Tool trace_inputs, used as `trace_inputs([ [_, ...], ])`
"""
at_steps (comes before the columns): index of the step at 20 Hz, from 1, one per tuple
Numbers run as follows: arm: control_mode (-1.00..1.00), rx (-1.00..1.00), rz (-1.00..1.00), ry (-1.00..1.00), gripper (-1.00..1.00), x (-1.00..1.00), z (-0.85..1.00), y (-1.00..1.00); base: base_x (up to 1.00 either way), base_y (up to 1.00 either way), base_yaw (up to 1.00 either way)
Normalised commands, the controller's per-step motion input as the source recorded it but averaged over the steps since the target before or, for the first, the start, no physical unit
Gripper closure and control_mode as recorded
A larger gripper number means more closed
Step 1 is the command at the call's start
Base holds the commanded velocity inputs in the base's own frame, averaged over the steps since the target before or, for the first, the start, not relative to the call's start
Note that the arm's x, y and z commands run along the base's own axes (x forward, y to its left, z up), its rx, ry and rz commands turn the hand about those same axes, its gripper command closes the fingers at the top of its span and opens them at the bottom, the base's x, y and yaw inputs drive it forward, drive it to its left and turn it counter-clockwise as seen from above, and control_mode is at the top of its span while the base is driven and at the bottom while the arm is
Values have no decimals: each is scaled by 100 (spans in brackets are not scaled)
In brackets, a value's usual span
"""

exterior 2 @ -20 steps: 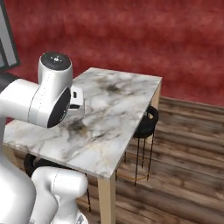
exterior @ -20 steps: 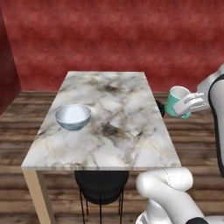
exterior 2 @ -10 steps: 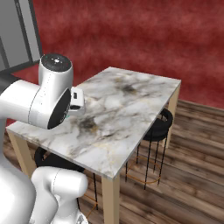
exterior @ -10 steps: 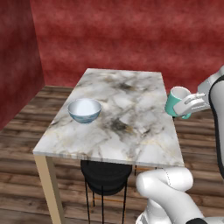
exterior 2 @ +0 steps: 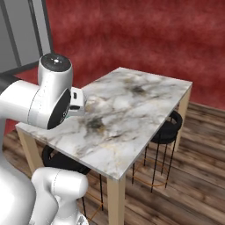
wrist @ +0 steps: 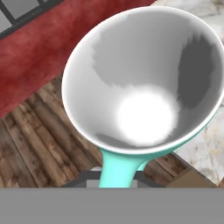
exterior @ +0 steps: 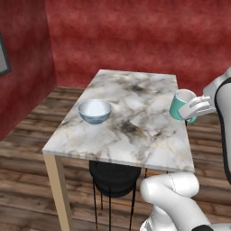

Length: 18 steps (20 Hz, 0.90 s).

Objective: Clear the mugs and bowl far away from the sink.

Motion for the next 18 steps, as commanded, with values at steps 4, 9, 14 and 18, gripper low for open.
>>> trace_inputs([
  [4,100,0,0,0,100,0,0,0,98,0,0],
  [9,100,0,0,0,100,0,0,0,96,0,0],
  [14,-100,-1,12,21,100,88,-68,0,0,0,0],
  [18,-100,2,11,0,100,50,-32,-2,0,0,0],
])
